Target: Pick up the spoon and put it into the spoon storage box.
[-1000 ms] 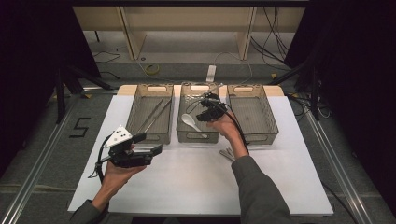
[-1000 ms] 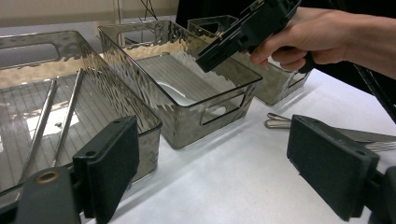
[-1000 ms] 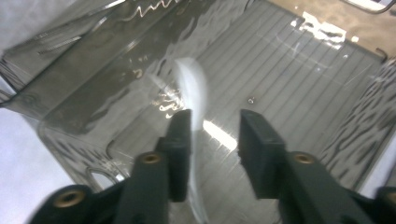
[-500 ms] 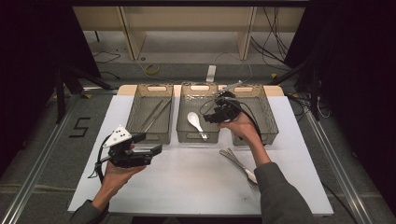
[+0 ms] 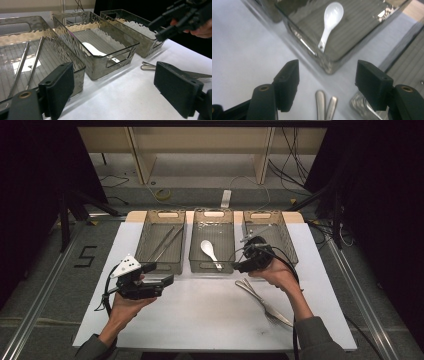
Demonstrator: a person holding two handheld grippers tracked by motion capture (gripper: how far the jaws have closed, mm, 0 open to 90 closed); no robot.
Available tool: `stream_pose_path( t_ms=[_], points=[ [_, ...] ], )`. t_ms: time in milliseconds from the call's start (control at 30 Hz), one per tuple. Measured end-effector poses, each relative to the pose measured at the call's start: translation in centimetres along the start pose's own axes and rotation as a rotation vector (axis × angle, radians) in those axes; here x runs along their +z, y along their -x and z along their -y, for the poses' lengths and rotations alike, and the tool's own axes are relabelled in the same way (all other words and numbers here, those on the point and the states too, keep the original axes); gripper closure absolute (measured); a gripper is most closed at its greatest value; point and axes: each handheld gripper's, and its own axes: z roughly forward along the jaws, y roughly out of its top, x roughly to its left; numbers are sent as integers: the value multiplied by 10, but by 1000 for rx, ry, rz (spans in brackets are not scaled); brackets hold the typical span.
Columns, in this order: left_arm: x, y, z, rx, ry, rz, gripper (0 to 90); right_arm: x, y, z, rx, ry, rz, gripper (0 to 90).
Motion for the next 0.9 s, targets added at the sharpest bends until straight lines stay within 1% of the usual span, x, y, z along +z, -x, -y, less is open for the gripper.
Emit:
stream_pose_path(
  t_ms=[100, 200, 300, 367, 533, 633, 900],
  points=[
    [-1, 0, 0, -5, 9, 0, 162, -2, -2, 11, -9, -1, 12, 367],
    [-1, 0, 0, -8, 13, 3, 162, -5, -5, 19, -7, 2, 14, 368],
    [-1, 0, -1, -2, 12, 5, 162, -8, -7, 22, -13, -4, 18, 368],
    [-1, 0, -1, -4, 14, 5, 162, -10, -8, 24, -11, -2, 10, 368],
    [-1, 0, -1, -7, 14, 6, 162, -7, -11, 35, -24, -40, 4, 336],
    [-1, 1, -1, 1, 15, 7, 161, -6, -11, 40, -25, -57, 4, 317],
    [-1, 1, -2, -4, 22, 5, 160, -5, -10, 52, -2, -84, -2, 294]
  ],
)
